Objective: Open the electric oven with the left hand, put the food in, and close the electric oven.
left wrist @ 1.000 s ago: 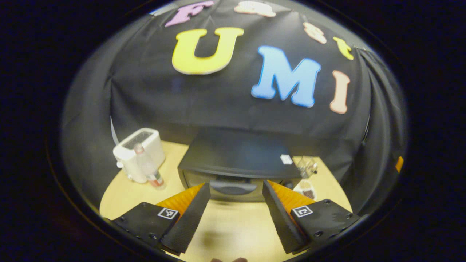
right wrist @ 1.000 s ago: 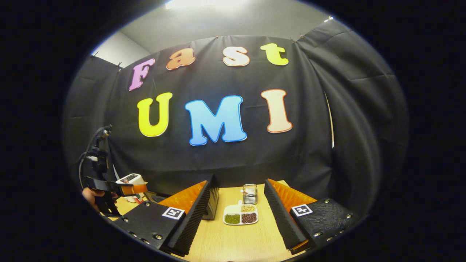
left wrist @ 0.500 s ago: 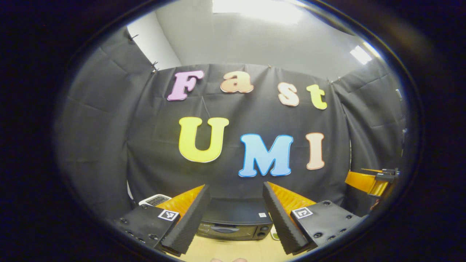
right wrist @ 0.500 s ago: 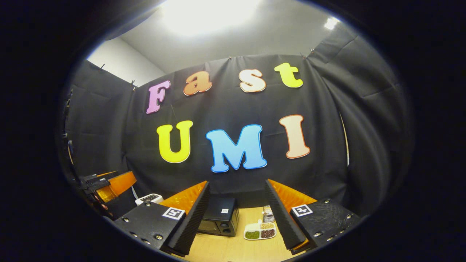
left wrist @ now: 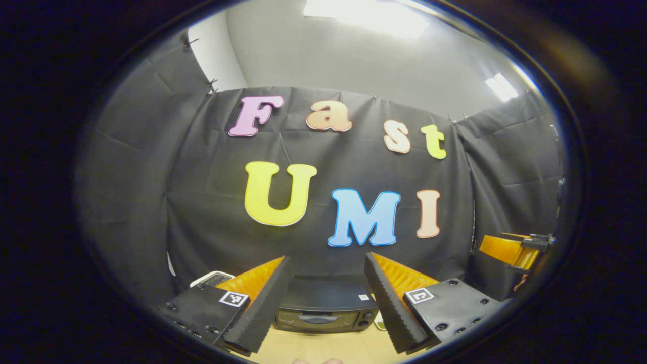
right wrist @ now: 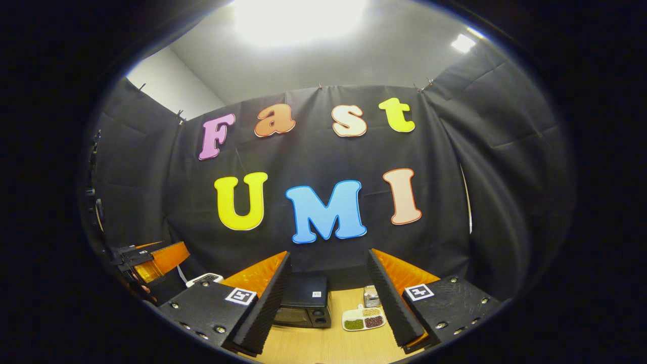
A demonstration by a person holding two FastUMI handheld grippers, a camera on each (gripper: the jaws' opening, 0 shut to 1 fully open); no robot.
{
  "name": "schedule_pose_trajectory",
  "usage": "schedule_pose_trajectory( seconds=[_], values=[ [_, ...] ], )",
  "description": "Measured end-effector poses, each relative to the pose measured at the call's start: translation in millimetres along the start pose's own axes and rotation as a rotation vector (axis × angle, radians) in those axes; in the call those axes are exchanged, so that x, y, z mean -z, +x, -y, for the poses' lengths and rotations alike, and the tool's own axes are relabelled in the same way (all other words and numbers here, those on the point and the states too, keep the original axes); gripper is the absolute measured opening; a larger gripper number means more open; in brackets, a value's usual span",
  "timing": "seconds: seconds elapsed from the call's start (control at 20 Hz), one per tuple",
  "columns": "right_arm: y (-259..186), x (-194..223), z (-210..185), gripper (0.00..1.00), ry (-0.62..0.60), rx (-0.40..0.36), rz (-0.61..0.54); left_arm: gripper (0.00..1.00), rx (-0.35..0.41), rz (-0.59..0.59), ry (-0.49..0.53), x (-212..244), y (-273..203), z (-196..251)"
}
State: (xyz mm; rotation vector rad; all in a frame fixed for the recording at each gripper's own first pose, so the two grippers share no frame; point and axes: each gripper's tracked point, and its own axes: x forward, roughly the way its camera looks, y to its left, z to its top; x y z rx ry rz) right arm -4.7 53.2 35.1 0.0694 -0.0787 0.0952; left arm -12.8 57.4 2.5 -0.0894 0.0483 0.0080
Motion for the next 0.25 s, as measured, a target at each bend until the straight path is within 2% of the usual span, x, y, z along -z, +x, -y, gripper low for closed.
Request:
schedule_pose_trajectory(
  seconds=[0.25],
  values=[
    [1, -13, -22, 0.91, -0.005, 0.010, 0.022, 1.00, 0.017, -0.003, -0.009, -1, 0, -12]
  ],
)
